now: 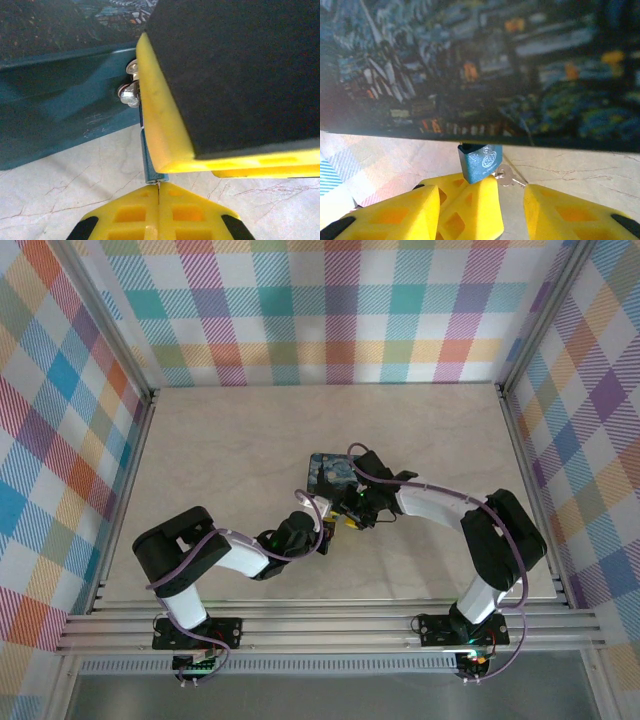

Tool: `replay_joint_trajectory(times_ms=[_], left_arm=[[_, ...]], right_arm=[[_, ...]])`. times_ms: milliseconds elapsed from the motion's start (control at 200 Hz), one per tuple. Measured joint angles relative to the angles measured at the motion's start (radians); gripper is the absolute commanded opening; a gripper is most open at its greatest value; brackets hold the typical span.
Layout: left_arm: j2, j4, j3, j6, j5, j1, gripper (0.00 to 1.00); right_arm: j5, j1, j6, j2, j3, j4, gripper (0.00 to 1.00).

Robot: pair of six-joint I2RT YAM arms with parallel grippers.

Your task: Unlock a padlock with a key

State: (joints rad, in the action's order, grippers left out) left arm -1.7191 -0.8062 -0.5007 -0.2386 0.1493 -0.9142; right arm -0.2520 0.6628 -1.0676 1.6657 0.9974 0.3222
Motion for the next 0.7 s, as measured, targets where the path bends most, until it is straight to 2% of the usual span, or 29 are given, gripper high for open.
replay_joint_trajectory(times_ms=[405,500,635,700], left_arm=[[0.01,0.052,-0.035,0.058,0.01,-0.032,0.0],[0.01,0.067,-0.041,0.064,0.019,-0.037,0.0],[0.011,0.084,-0.044,0.074,0.027,-0.04,0.0],[0.013,0.094,-0.047,0.076,0.031,-0.042,0.0]], right_arm=[[0.026,0.023,0.037,0.01,0.026,0.067,0.47],[0.035,0.024,0.037,0.01,0.026,0.074,0.42],[0.047,0.024,0.045,0.01,0.026,0.08,0.27],[0.055,0.024,0.053,0.01,0.027,0.084,0.25]])
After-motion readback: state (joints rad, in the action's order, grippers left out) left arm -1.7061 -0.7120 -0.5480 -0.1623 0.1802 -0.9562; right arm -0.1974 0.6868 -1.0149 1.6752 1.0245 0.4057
